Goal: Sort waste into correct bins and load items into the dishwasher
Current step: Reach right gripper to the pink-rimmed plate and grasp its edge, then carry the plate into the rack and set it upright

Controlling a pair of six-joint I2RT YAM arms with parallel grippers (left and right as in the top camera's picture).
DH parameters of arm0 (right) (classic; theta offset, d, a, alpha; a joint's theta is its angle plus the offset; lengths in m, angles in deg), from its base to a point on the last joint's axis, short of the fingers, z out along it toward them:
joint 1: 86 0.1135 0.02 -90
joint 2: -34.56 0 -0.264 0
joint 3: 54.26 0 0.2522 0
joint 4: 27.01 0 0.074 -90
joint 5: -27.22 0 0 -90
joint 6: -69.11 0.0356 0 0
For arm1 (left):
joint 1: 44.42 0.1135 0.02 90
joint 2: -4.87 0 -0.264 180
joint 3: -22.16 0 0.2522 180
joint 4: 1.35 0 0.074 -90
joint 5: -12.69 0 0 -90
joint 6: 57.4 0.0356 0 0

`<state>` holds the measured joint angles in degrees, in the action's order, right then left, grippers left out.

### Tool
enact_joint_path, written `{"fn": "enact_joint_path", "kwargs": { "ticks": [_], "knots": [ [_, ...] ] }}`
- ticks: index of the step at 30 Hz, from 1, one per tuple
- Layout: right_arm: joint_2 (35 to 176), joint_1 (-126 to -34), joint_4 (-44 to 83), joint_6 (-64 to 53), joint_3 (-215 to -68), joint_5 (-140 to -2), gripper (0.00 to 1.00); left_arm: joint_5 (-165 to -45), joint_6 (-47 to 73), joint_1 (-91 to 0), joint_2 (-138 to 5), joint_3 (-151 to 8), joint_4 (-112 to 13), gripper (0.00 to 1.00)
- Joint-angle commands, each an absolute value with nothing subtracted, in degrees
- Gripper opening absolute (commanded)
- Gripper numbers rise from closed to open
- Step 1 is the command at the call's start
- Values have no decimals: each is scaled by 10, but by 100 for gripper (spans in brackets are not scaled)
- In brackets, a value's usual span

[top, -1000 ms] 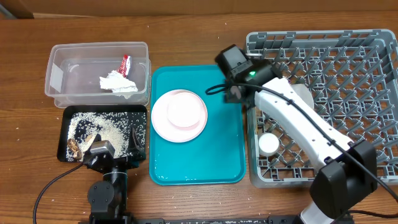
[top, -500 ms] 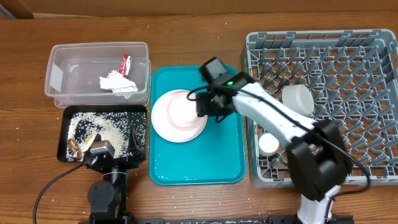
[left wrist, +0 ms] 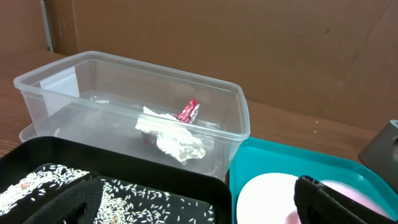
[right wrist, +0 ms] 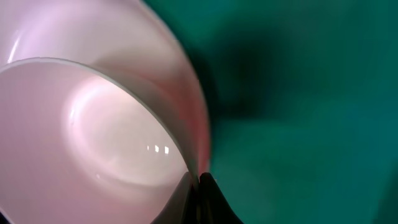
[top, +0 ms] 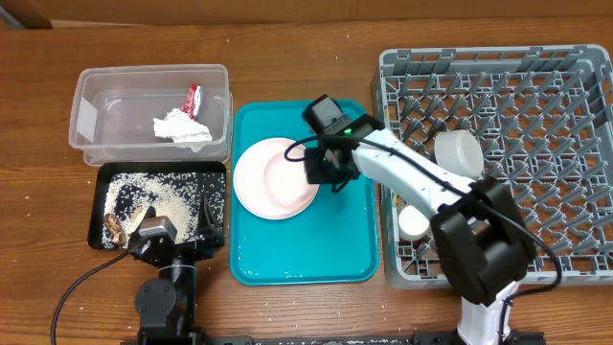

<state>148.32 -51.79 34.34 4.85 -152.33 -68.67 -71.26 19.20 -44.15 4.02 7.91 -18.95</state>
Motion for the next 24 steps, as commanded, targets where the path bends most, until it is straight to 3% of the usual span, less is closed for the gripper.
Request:
{"fn": "enact_joint_path", "kwargs": {
  "ticks": [1, 13, 19, 24],
  "knots": [
    [1394, -540, 348, 55, -1534, -613, 4, -715, 186, -436, 46, 81, -189, 100],
    [1230, -626, 586, 255, -1534, -26, 4, -715, 186, -436, 46, 81, -189, 100],
    [1243, -720, 709, 333, -1516, 34, 4, -715, 186, -436, 46, 81, -189, 100],
    [1244, -787, 689, 358, -1456, 25, 4, -715, 186, -436, 46, 81, -189, 100]
  ]
}}
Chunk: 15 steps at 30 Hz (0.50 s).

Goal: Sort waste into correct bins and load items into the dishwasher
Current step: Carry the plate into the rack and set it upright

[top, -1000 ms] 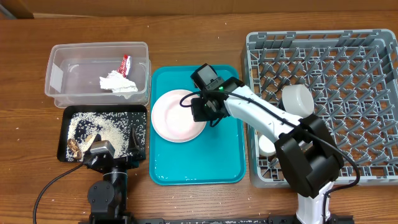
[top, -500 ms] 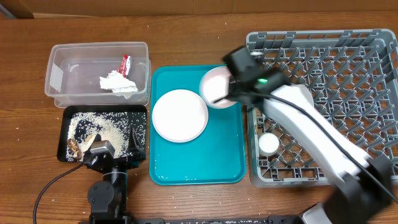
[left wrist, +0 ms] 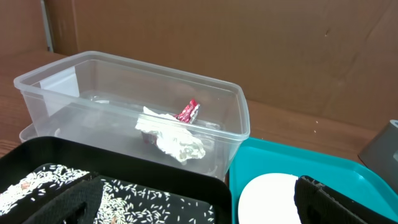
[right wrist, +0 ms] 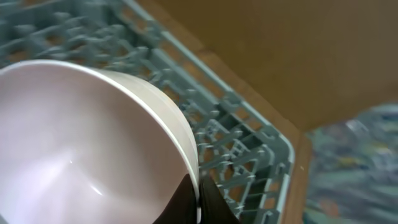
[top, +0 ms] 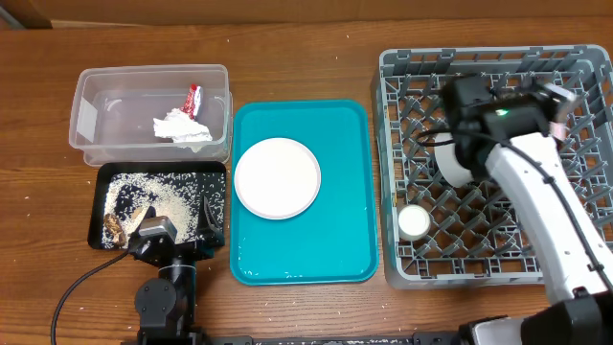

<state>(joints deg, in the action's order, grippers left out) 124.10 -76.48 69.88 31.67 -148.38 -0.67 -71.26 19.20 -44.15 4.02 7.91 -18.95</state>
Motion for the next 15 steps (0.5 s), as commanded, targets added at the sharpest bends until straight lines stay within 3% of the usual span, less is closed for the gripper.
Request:
{"fn": "enact_joint_path", "kwargs": {
  "ticks": [1, 15],
  "knots": [
    [1244, -795, 678, 358, -1443, 21, 4, -715, 186, -436, 46, 81, -189, 100],
    [1260, -807, 559, 255, -1365, 45, 4, -715, 186, -436, 46, 81, -189, 100]
  ]
}}
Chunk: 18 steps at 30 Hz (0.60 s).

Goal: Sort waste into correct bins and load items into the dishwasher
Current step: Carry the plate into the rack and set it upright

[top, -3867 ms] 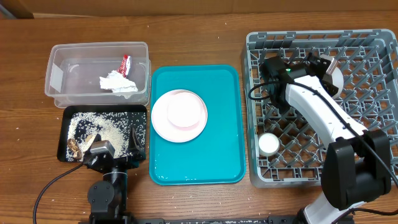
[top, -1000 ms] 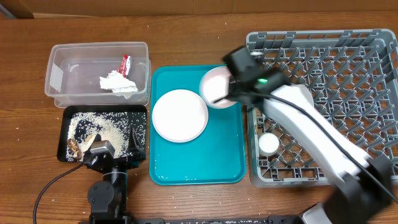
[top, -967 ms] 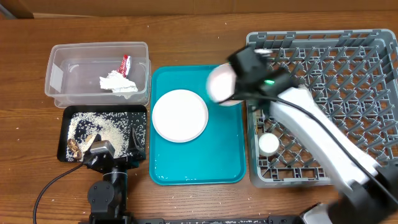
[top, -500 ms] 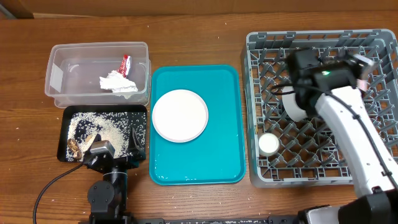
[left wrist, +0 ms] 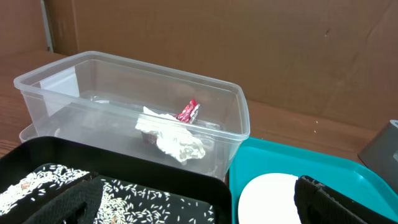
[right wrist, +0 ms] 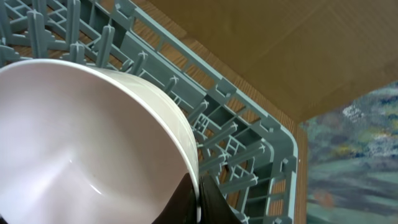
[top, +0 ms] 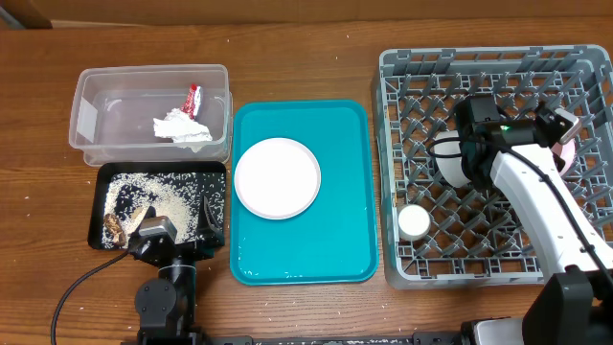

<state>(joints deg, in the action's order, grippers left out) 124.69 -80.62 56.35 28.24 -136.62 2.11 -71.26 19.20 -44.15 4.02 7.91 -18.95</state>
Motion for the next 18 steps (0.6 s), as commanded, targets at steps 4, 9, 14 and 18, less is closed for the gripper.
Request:
{"fn": "enact_joint_path", "kwargs": {
  "ticks": [4, 9, 14, 18],
  "knots": [
    [1298, -811, 560, 248, -1365, 44, 4, -715, 186, -436, 46, 81, -189, 100],
    [1339, -793, 560, 240, -1365, 27, 4, -715, 186, -436, 46, 81, -189, 100],
    [1341, -760, 572, 240, -1371, 30, 4, -715, 186, -436, 46, 81, -189, 100],
    [1340, -753, 615, 242, -1399, 65, 4, -715, 186, -436, 46, 81, -189, 100]
  ]
}}
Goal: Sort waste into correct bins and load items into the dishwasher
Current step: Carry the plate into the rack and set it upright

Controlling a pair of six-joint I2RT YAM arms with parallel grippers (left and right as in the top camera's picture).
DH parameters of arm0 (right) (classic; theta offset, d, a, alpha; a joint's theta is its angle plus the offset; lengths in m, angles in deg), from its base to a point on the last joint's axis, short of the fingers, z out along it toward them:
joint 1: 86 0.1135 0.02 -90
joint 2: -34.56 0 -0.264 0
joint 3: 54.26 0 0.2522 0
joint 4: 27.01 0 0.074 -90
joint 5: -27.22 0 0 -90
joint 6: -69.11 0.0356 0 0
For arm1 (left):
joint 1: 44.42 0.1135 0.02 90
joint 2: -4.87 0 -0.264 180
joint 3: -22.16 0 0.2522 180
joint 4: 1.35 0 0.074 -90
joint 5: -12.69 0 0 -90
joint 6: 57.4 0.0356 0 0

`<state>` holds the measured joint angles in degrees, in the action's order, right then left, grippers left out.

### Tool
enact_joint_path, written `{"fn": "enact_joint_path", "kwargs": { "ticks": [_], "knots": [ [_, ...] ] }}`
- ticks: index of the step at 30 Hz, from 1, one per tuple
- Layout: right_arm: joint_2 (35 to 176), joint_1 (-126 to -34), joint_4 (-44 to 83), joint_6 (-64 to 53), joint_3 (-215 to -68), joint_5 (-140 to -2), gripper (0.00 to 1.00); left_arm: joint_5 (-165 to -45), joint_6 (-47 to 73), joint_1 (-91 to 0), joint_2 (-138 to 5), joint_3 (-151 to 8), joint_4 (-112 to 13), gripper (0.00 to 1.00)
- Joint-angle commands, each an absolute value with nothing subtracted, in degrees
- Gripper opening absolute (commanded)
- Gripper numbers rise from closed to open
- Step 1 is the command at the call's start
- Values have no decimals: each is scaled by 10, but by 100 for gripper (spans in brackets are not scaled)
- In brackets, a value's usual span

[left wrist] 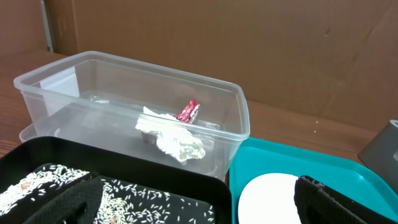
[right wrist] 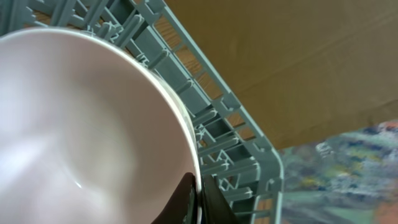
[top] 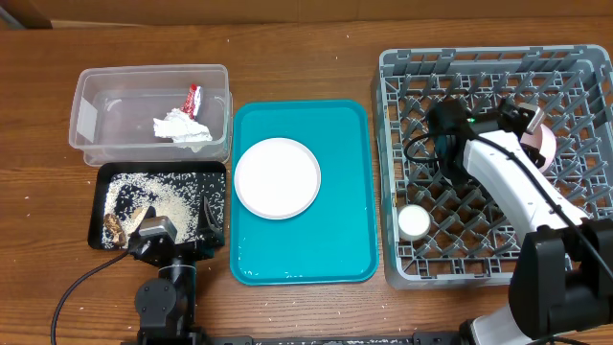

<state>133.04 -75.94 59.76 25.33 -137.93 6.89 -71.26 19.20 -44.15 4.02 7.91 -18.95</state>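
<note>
My right gripper (top: 530,123) is shut on the rim of a pink bowl (top: 546,144), which is tilted on its side over the right part of the grey dish rack (top: 395,115). In the right wrist view the bowl (right wrist: 81,124) fills the left and the fingertips (right wrist: 198,186) pinch its rim, with the rack's wall (right wrist: 230,149) behind. A white plate (top: 277,178) lies on the teal tray (top: 335,240). My left gripper (left wrist: 196,208) stands open and empty by the black tray (top: 215,172) of rice.
A clear bin (top: 96,86) at the back left holds a crumpled tissue (top: 182,129) and a red wrapper (top: 194,97). A white cup (top: 414,222) sits in the rack's front left. Food scraps (top: 120,226) lie in the black tray.
My right gripper has turned and shifted a little left over the rack with the pink bowl in it, and the arm now covers the white bowl in the rack. The left arm is unchanged.
First my right gripper was shut on the pink bowl's rim as it sat on the white plate in the teal tray. Later the bowl was over the dish rack and the plate lay bare. Since then it stays gripped over the rack's right side.
</note>
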Motion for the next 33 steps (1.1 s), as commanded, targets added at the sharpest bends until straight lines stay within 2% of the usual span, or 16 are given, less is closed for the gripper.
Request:
{"fn": "enact_joint_path", "kwargs": {
  "ticks": [1, 5, 18, 21, 33],
  "knots": [
    [1340, -753, 631, 246, -1408, 78, 4, -715, 186, -436, 46, 81, -189, 100],
    [1339, -755, 687, 277, -1433, 107, 4, -715, 186, -436, 46, 81, -189, 100],
    [1339, -797, 668, 269, -1430, 117, 4, -715, 186, -436, 46, 81, -189, 100],
    [1339, -810, 665, 269, -1430, 84, 4, -715, 186, -436, 46, 81, -189, 100],
    [1346, -760, 666, 269, -1423, 51, 4, -715, 186, -436, 46, 81, -189, 100]
  ]
}}
